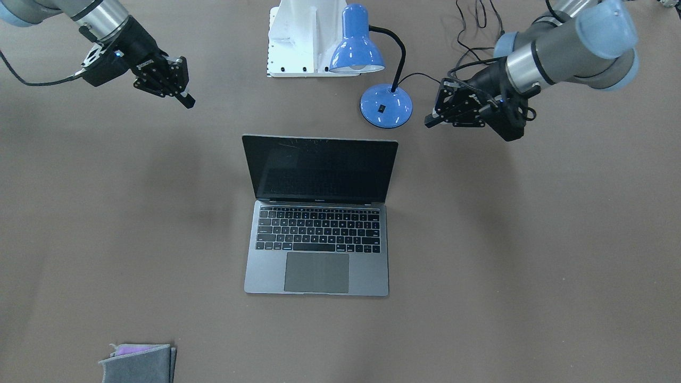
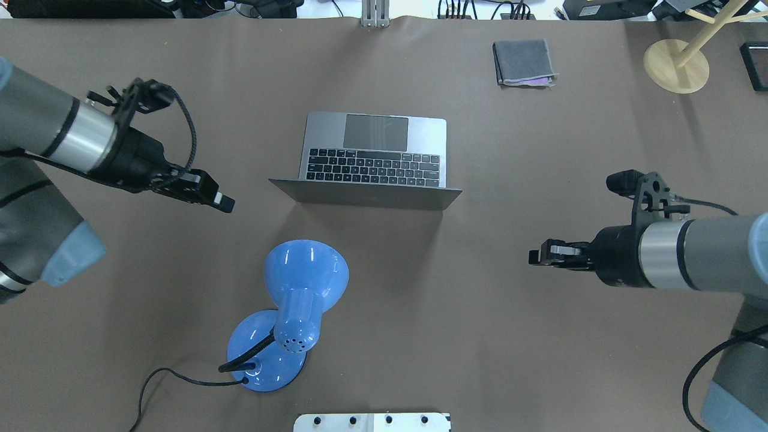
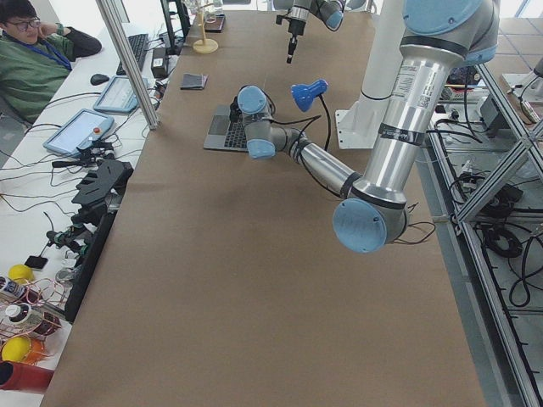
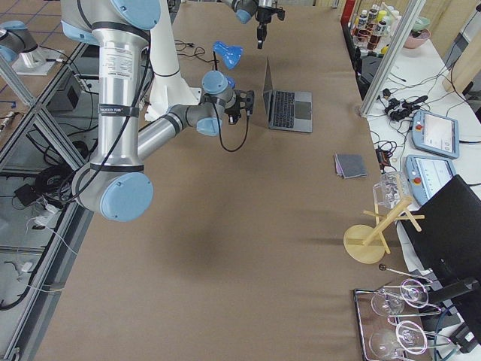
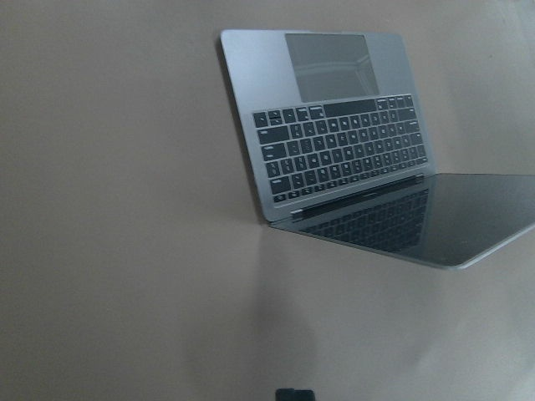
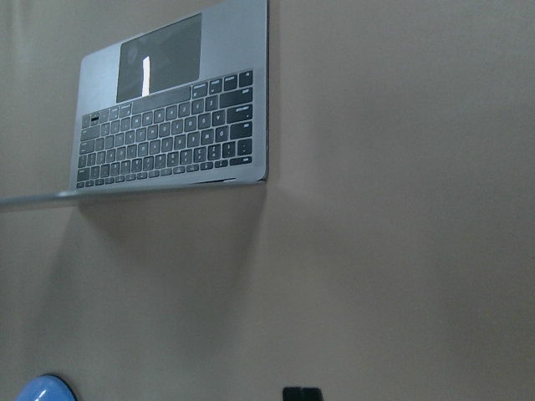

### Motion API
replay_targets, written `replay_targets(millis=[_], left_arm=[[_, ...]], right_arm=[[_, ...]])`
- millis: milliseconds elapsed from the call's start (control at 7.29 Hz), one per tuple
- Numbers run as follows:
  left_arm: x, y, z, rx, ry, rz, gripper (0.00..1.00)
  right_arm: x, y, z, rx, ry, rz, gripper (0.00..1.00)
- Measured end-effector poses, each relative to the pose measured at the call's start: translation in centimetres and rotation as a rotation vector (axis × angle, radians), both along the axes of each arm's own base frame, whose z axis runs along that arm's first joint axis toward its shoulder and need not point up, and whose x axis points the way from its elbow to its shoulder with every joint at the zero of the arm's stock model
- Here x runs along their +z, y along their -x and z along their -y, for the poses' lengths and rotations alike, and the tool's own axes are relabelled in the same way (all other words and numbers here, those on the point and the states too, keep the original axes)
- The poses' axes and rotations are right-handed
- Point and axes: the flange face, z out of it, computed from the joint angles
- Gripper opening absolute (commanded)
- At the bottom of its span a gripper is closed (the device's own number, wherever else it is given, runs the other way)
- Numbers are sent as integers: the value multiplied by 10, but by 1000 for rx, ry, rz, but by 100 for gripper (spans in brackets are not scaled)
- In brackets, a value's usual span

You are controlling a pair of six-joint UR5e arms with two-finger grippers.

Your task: Close laptop

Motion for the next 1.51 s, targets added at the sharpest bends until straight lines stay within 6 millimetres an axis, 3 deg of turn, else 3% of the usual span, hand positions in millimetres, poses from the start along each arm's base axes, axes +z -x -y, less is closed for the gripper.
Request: replay_targets(millis=[274, 548, 685, 960, 1234, 1508], left_arm=[[-3, -37, -22, -1, -4, -3, 0], [-10, -48, -25, -5, -13, -9, 0], [-16, -52, -24, -5, -17, -14, 0], [-26, -63, -15, -5, -23, -21, 0], [-32, -69, -8, -20, -26, -20, 0], [-40, -71, -1, -63, -24, -20, 0]], right_arm=[[-27, 37, -17, 19, -6, 21, 0], [-76, 72, -10, 40, 12, 6, 0], [-87, 80, -7, 49, 16, -4, 0], [-95, 90, 3, 79, 13, -16, 0], [-95, 99, 28, 119, 12, -33, 0], [-92, 96, 46, 147, 12, -51, 0]])
